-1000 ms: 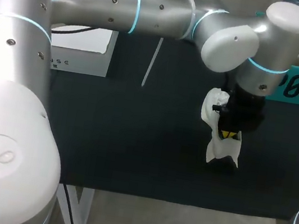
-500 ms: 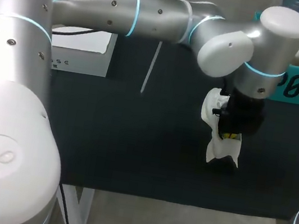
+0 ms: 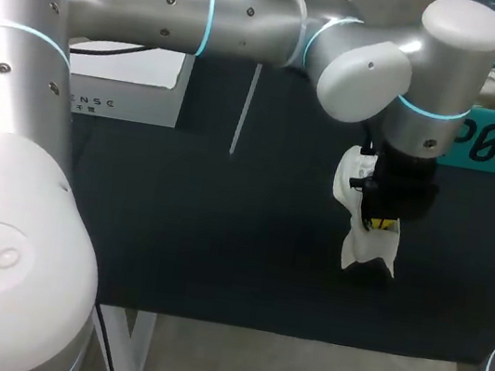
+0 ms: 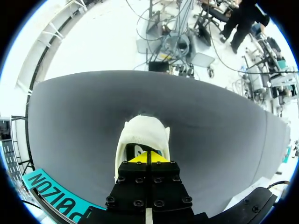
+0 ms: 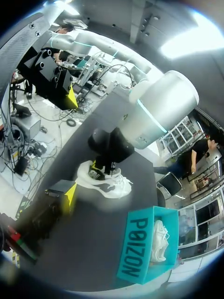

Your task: Take the shoe out of the shoebox, open the shoe tongue, remove and reinsert the insole, then place the shoe into the shoebox

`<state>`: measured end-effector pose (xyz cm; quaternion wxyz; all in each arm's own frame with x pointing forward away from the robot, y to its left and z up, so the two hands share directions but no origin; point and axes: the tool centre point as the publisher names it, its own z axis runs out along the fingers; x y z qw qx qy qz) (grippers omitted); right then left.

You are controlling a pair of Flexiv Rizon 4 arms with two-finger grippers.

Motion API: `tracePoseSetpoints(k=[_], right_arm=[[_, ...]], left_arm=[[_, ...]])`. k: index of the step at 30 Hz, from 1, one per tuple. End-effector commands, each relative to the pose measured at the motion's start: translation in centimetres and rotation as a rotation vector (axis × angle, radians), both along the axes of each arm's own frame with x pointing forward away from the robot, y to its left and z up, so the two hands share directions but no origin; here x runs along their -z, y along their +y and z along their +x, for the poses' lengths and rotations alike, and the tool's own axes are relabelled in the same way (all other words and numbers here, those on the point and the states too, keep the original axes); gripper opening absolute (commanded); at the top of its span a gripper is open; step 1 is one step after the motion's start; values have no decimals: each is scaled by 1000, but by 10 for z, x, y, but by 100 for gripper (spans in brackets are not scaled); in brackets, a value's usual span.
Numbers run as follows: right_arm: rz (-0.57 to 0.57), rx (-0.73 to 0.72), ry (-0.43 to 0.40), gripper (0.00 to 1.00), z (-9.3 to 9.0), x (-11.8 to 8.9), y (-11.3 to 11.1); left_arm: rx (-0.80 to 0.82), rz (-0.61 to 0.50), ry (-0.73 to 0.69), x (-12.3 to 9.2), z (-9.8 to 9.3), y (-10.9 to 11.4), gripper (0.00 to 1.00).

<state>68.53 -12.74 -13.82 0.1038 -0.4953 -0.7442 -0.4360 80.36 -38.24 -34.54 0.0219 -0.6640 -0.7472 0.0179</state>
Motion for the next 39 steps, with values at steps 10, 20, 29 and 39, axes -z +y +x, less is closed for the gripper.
tracePoseSetpoints(k=[10,20,29,39], right_arm=[[-3,16,-12,100,-12,0,0],[-3,16,-12,100,-12,0,0],[-3,16,-12,100,-12,0,0],[-3,16,-12,100,-12,0,0]], left_arm=[[-30,20,22,68,8,-9,0],[-75,-18,7,59,6,-6,0],[-89,-57,-53,19,15,3,0],[-66,-79,-62,38,19,-10,0]])
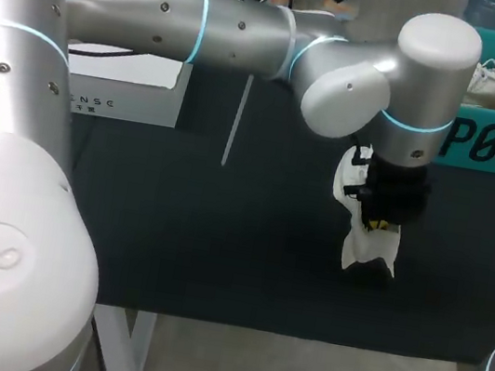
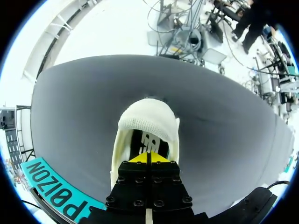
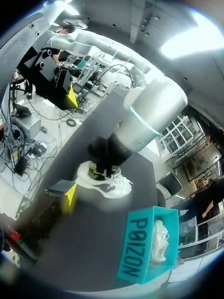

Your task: Take the shoe out of the shoebox, open the shoe tongue, remove and reinsert the insole, then place the shoe into the shoebox

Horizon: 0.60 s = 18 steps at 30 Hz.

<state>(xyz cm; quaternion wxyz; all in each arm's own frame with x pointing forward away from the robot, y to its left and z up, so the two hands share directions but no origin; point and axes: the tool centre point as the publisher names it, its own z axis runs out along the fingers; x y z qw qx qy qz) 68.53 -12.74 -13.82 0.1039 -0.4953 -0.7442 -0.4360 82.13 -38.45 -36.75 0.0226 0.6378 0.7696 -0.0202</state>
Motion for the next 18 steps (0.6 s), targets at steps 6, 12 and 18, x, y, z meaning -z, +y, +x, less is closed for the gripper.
tracePoseSetpoints(k=[6,12,18], right_arm=[[-3,16,-12,100,-12,0,0],[-3,16,-12,100,-12,0,0],[-3,16,-12,100,-12,0,0]], left_arm=[[6,-27,1,35,-4,-11,0],[1,-38,-22,23,-4,-7,0],[1,-46,-81,-9,6,-2,0]])
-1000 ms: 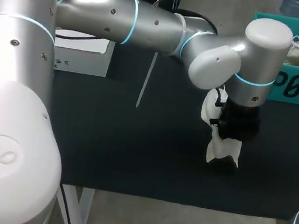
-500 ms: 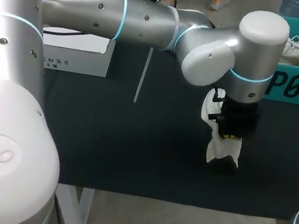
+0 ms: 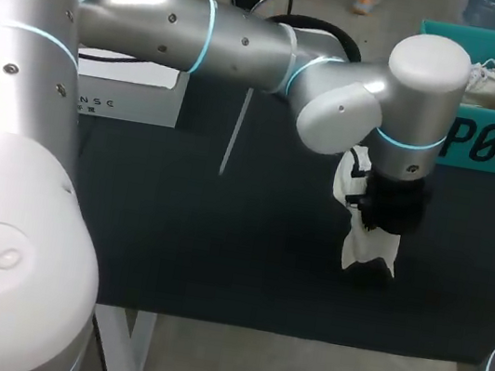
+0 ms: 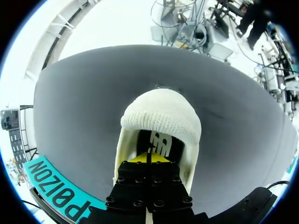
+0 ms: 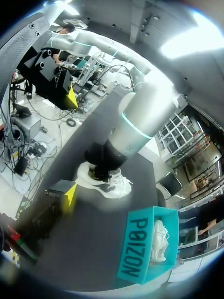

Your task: Take the shoe out of the shoebox, open the shoe tongue, remove and reinsert the insole, then place the shoe into the shoebox

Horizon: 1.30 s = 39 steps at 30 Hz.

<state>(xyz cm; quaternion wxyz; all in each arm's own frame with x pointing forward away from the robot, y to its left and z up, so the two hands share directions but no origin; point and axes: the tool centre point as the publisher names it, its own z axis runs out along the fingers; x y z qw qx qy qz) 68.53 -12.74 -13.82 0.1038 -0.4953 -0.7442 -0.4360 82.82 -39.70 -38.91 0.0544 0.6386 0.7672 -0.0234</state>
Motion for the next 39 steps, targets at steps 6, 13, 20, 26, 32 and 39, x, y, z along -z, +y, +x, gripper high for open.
tracePoseSetpoints(k=[6,13,20,26,32,39], right_arm=[[-3,16,-12,100,-12,0,0],[-3,16,-12,100,-12,0,0],[-3,16,-12,100,-12,0,0],[-3,16,-12,100,-12,0,0],[-3,16,-12,100,-12,0,0],[-3,16,-12,100,-12,0,0]], left_arm=[[4,9,-76,-45,12,11,0],[11,14,-113,-34,24,11,0],[5,13,-133,-25,30,9,100],[20,-2,-146,-30,27,3,100],[30,-7,-155,-38,23,3,100],[31,-12,-146,-40,20,7,100]])
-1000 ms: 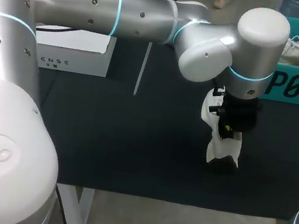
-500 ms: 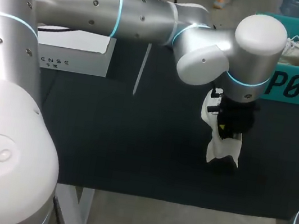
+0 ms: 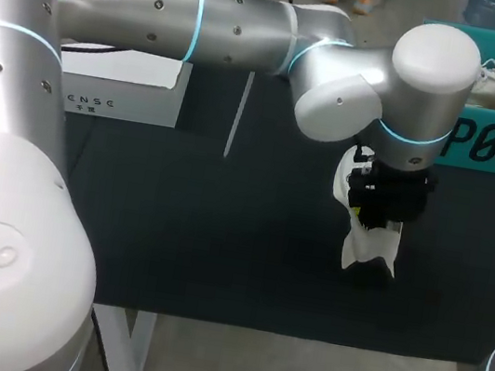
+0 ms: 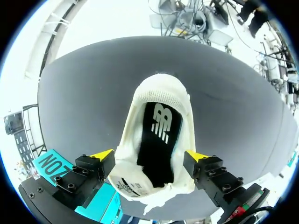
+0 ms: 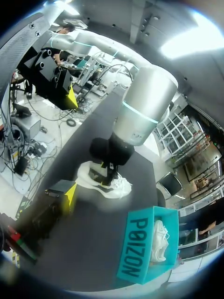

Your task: Take the shoe out of the shoebox, open the shoe tongue, remove and reinsert the insole, then place the shoe into the shoebox

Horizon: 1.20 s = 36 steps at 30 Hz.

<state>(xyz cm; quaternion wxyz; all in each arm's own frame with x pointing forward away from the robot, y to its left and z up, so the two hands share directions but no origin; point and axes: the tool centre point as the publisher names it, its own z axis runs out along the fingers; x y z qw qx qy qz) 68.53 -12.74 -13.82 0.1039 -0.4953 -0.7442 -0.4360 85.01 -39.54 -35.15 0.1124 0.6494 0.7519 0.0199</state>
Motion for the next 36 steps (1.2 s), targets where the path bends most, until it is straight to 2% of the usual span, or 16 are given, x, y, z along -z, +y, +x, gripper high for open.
tracePoseSetpoints(k=[1,6,11,19,24,25,26,27,36], right_arm=[[-3,16,-12,100,-12,0,0],[-3,16,-12,100,-12,0,0],[-3,16,-12,100,-12,0,0],[-3,16,-12,100,-12,0,0],[-3,16,-12,100,-12,0,0],[-3,16,-12,100,-12,0,0],[-3,16,-12,100,-12,0,0],[-3,16,-12,100,-12,0,0],[-3,16,-12,100,-12,0,0]], left_arm=[[4,-5,1,-3,-3,6,100],[14,-10,-4,-14,-5,3,100],[30,-23,-24,-38,-4,-3,100],[39,-42,-75,-86,7,-3,100],[37,-47,-109,-98,18,1,100],[25,-37,-111,-96,21,2,46],[24,-35,-118,-95,22,2,15],[29,-32,-118,-93,24,1,0],[-7,-22,-90,-63,33,-3,0]])
